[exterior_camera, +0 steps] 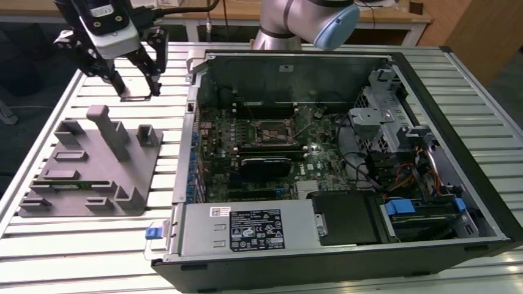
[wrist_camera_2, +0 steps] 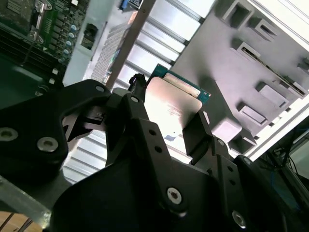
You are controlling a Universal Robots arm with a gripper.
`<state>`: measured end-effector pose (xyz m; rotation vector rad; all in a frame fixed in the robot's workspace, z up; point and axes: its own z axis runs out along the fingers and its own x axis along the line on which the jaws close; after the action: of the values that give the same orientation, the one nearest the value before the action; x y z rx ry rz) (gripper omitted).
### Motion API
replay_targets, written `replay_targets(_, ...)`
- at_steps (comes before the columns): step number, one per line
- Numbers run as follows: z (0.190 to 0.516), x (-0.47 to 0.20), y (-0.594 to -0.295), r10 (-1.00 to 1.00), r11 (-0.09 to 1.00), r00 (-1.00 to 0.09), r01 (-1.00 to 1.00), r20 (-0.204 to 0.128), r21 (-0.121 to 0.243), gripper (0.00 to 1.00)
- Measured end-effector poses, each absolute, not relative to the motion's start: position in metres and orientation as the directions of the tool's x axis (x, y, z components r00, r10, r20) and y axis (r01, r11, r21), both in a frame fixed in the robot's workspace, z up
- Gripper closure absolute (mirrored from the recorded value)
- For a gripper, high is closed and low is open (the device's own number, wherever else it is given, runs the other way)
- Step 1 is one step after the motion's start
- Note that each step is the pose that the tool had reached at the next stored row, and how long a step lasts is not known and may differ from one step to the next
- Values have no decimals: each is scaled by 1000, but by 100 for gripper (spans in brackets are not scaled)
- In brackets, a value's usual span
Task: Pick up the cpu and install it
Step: 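Pick up the cpu and move it towards the insertion slot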
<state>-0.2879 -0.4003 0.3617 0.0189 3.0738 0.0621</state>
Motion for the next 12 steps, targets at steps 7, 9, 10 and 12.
replay_targets(7, 362, -264, -400, 14, 999, -998, 11, -66, 41, 45)
replay_targets(9, 362, -257, -400, 14, 999, -998, 11, -66, 41, 45)
replay_targets(10, 362, -253, -400, 14, 999, -998, 11, -65, 41, 45)
replay_targets(12, 361, -246, -400, 14, 999, -998, 11, -65, 41, 45)
